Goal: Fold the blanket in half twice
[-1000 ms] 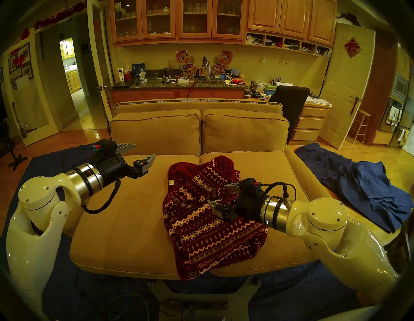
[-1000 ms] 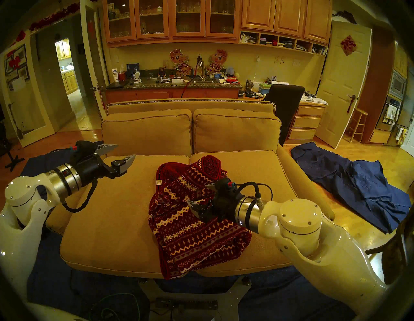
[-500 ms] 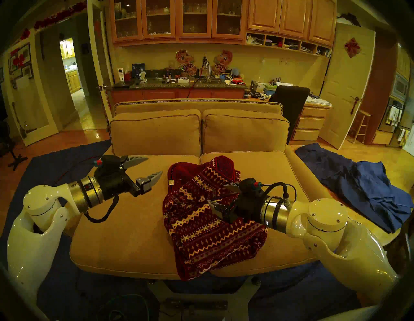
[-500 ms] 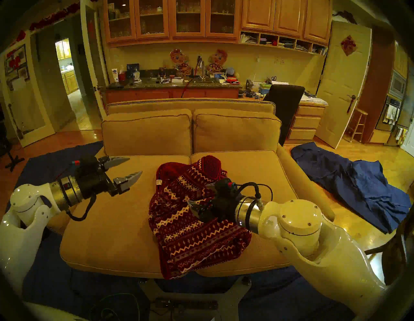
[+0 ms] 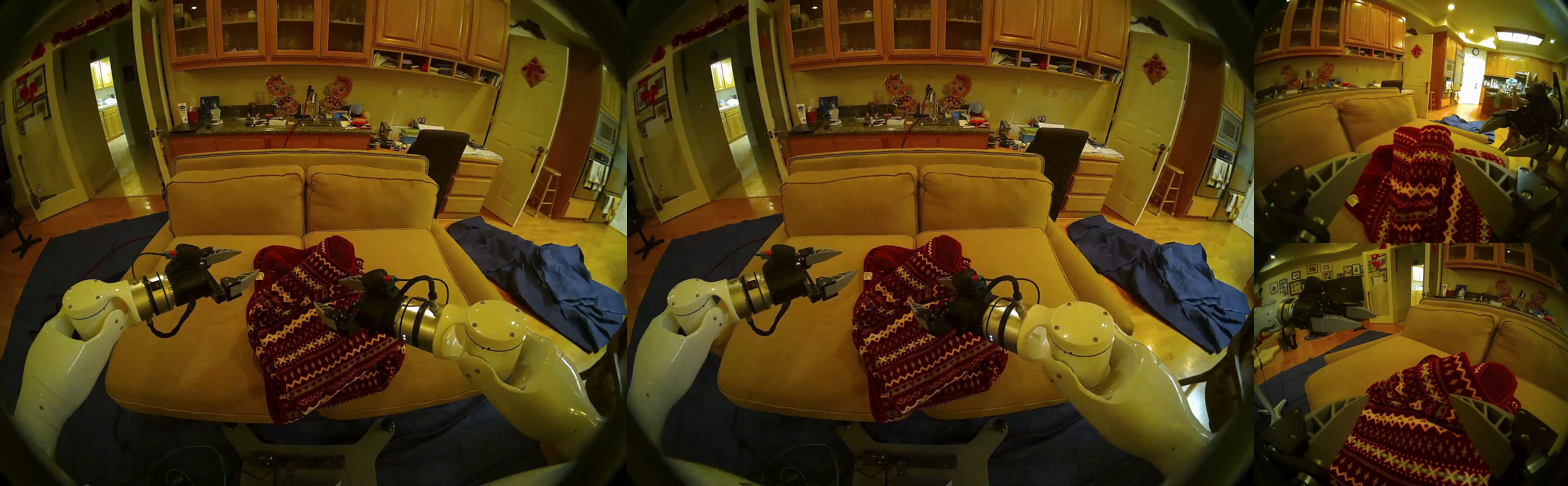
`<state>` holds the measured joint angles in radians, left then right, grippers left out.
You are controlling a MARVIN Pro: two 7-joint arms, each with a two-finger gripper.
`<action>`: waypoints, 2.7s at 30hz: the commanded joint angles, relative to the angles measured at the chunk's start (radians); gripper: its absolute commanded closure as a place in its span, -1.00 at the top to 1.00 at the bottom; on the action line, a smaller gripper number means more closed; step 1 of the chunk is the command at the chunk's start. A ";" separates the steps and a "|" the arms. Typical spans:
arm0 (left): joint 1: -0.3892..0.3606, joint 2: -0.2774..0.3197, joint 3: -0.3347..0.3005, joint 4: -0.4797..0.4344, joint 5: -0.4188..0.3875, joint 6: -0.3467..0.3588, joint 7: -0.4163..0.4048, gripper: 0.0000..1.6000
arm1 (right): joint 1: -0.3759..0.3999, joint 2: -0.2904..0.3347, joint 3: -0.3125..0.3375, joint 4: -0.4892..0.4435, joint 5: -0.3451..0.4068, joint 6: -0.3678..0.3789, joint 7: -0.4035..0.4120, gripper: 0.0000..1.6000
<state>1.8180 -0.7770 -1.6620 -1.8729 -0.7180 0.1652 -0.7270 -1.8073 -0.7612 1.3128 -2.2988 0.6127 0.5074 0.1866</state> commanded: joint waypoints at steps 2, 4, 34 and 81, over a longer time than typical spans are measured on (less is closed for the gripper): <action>-0.126 -0.022 0.100 0.019 0.006 0.007 0.022 1.00 | 0.005 0.000 0.005 -0.008 0.000 -0.003 0.002 1.00; -0.139 -0.033 0.122 0.028 0.009 0.006 0.029 1.00 | 0.005 -0.001 0.004 -0.008 -0.001 -0.003 0.002 1.00; -0.448 -0.245 0.399 0.241 0.185 0.108 0.063 1.00 | 0.004 -0.012 0.004 -0.006 -0.013 -0.002 0.003 1.00; -0.781 -0.200 0.401 0.764 0.492 -0.024 -0.188 -1.00 | -0.004 -0.012 0.021 -0.011 -0.012 0.000 0.027 1.00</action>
<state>1.0857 -0.9705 -1.2493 -1.1717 -0.2426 0.1873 -0.9404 -1.8087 -0.7750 1.3256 -2.2988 0.5988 0.5079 0.2148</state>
